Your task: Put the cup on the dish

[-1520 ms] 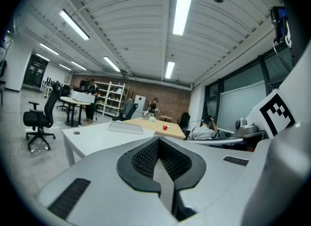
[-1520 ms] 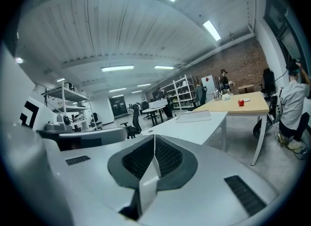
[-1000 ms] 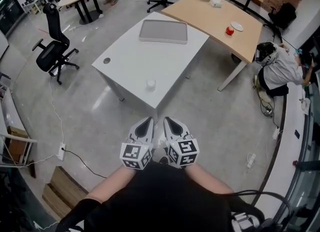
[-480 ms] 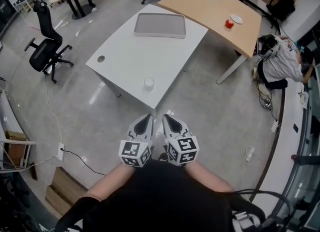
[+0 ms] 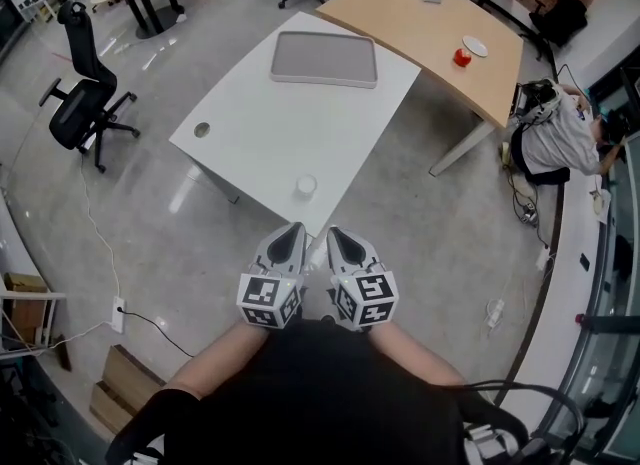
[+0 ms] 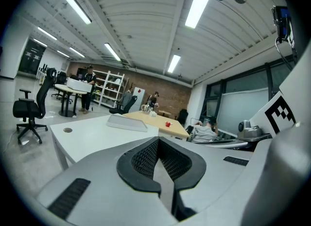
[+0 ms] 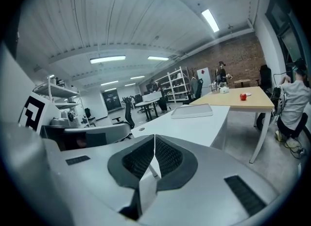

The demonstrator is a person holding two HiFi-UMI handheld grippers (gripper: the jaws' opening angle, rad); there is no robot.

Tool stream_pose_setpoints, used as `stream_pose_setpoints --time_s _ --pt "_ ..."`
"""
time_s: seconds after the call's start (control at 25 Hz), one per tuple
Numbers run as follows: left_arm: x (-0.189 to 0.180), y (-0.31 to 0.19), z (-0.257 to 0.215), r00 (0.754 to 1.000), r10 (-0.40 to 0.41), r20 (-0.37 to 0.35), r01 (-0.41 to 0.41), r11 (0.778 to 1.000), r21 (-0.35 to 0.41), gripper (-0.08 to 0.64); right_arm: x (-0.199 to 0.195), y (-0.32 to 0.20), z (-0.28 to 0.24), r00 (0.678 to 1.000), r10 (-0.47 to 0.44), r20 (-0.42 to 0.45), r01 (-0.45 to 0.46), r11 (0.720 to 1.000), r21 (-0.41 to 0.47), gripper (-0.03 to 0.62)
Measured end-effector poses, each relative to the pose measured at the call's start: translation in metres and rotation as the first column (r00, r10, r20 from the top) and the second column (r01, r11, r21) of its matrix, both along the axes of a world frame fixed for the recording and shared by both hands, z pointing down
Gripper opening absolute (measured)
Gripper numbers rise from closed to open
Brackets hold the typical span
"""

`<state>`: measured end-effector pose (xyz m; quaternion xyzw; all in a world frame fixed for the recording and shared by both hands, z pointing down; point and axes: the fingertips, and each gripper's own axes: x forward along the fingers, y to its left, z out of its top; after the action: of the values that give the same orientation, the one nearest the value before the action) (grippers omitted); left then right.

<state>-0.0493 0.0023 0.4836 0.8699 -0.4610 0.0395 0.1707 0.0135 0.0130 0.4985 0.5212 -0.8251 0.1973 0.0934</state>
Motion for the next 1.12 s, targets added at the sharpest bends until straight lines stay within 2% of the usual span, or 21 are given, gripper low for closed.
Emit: stream_pose_setpoints --time_s 0.56,0.88,1.12 --pt "-0.041 -0.067 -0.016 0.997 0.069 -0.027 -0.068 0.997 0.039 -0.003 -0.043 -0.061 -0.018 0.998 0.044 -0.046 -0.043 0.999 0.032 0.014" --pt "-0.059 -0.085 -0.012 0.994 0.094 -0.048 -0.092 0.995 0.038 -0.003 -0.062 -0.072 -0.014 0.996 0.064 -0.065 -0.062 0.998 0.029 0.014" --pt "-0.06 -0.087 -0.005 0.994 0.098 -0.052 -0.097 0.995 0.023 -0.003 -0.062 -0.074 -0.012 0.995 0.071 -0.073 -0.069 0.997 0.019 0.014"
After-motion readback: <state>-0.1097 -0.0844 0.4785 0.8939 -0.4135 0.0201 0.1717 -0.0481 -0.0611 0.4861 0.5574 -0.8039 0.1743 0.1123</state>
